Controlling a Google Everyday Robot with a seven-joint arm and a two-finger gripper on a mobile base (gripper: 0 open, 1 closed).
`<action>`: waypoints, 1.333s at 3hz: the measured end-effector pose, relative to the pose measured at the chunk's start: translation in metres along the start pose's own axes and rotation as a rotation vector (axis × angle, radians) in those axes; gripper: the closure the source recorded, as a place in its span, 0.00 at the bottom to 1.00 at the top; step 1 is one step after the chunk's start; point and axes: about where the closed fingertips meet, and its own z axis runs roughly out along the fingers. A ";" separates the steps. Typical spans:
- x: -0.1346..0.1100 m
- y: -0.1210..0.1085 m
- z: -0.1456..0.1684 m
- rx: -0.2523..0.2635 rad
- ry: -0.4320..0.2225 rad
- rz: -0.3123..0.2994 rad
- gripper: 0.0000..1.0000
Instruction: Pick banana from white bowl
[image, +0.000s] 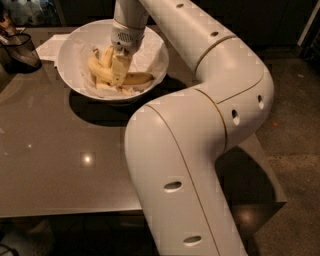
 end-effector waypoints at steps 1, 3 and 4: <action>0.001 0.000 0.004 0.001 0.000 0.000 1.00; -0.009 -0.001 -0.009 0.061 -0.034 -0.049 1.00; -0.013 0.011 -0.030 0.115 -0.066 -0.105 1.00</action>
Offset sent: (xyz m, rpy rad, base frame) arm 0.0002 0.0001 -0.0045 0.0004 -0.0006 -0.0002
